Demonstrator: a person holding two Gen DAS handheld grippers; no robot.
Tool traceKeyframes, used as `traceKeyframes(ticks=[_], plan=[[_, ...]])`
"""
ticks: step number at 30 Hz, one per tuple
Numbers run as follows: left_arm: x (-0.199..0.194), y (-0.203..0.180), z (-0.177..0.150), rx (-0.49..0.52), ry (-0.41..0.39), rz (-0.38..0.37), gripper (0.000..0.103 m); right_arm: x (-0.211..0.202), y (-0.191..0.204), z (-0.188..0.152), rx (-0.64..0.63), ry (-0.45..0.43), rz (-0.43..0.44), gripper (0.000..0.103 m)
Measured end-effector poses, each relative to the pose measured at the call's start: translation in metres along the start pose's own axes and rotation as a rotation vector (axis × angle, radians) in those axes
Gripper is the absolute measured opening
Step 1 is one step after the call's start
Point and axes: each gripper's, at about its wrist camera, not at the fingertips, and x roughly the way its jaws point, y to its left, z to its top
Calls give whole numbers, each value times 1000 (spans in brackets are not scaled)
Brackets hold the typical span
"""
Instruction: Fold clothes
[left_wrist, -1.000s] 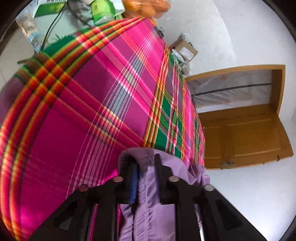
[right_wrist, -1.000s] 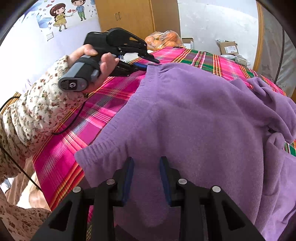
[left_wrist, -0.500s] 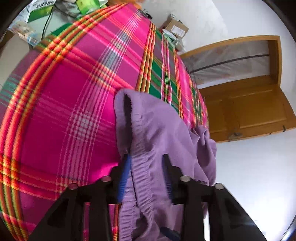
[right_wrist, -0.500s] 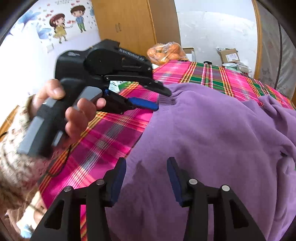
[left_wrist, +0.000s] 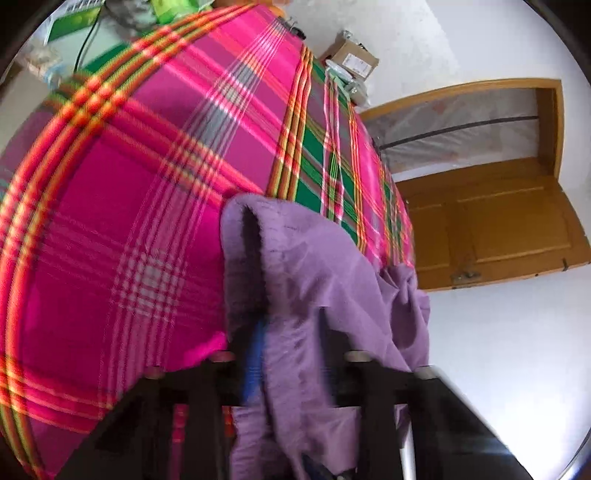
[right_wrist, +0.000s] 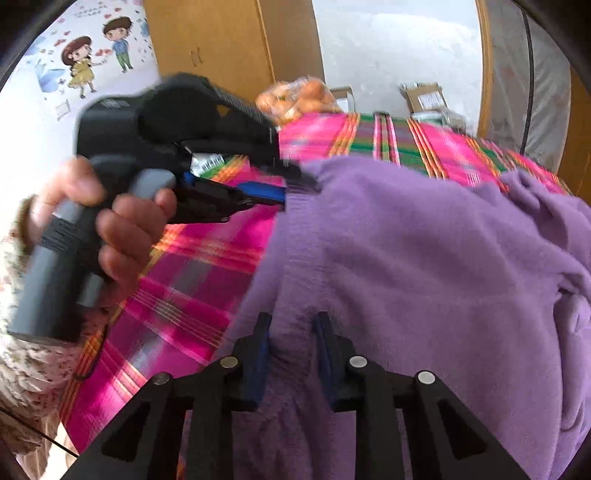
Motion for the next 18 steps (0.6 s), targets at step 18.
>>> traceKeyframes(ticks=[18], plan=[[-6,22,22,-22,-56,16,5,28,26,12,-76,51,33,24]])
